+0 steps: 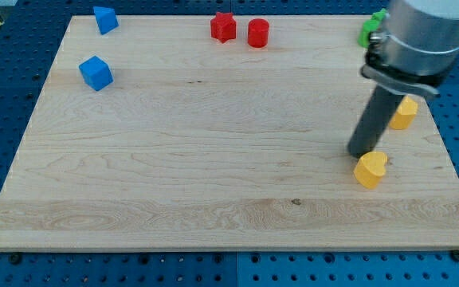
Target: Slide the yellow heart to the bottom right corner
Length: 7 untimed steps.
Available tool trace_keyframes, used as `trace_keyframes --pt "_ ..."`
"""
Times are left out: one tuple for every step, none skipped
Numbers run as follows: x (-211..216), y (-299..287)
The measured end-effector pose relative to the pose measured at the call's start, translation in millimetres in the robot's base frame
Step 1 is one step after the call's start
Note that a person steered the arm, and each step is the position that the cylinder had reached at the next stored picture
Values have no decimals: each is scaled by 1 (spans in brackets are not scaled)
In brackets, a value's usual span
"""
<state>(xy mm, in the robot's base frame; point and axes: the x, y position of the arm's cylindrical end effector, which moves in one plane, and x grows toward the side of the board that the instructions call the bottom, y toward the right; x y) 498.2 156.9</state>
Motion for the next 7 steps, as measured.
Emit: trace_keyframes --pt "14 -34" --pt "19 -19" --pt "19 2" --pt "26 22" --pt "35 41" --pt "51 49" --pt "68 51"
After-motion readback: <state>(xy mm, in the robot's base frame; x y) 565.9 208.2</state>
